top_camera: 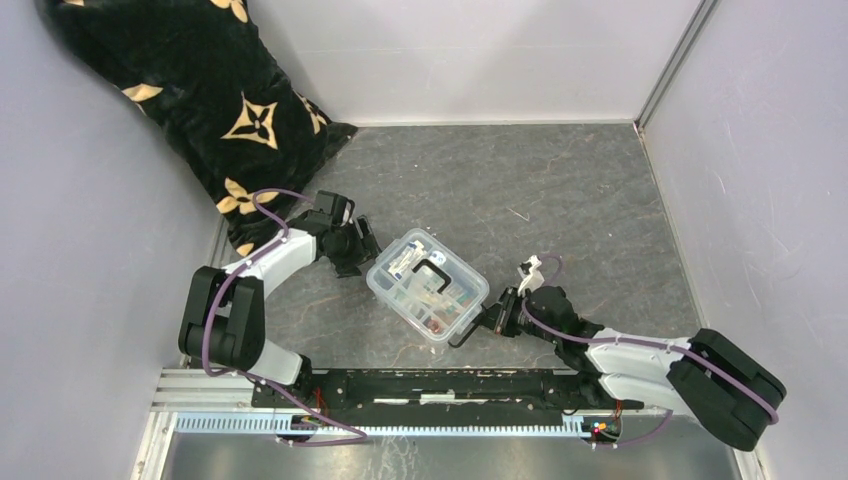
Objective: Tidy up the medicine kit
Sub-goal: Adjust the medicine box at the center of the board.
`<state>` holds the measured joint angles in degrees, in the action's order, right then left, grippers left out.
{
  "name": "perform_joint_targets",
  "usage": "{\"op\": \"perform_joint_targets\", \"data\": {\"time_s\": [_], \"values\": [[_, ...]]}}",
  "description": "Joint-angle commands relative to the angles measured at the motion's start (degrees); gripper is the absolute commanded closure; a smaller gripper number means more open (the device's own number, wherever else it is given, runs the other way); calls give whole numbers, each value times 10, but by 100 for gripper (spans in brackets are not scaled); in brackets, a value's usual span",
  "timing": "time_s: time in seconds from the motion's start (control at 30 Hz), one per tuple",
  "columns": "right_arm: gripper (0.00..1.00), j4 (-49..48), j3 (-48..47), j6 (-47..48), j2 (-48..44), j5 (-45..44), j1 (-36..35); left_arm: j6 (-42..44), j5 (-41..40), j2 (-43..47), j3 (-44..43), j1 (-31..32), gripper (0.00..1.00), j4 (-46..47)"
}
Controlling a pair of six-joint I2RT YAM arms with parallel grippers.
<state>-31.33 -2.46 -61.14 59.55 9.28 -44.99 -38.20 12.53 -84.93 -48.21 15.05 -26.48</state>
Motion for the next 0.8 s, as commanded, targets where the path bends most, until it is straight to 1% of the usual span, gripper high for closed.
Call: {"op": "perform_joint_targets", "data": {"time_s": [0.0, 0.13, 0.3, 0.47, 0.67, 0.77], "values": [[84, -70, -42, -19, 26, 19, 2, 0, 17, 18, 6, 7, 23, 1], [84, -62, -69, -11, 38, 21, 22, 0, 11, 18, 14, 7, 23, 1], [84, -45, -106, 14, 61, 36, 66, -7, -2, 23, 20, 7, 24, 1], [84, -56, -153, 38, 116, 75, 105, -18, -9, 12, 9, 6, 25, -4], [85, -60, -224, 59, 183, 102, 122, -21, 7, 6, -2, 6, 25, 8], [85, -54, -253, 76, 214, 105, 133, -22, -30, -6, -22, 6, 25, -17]]}}
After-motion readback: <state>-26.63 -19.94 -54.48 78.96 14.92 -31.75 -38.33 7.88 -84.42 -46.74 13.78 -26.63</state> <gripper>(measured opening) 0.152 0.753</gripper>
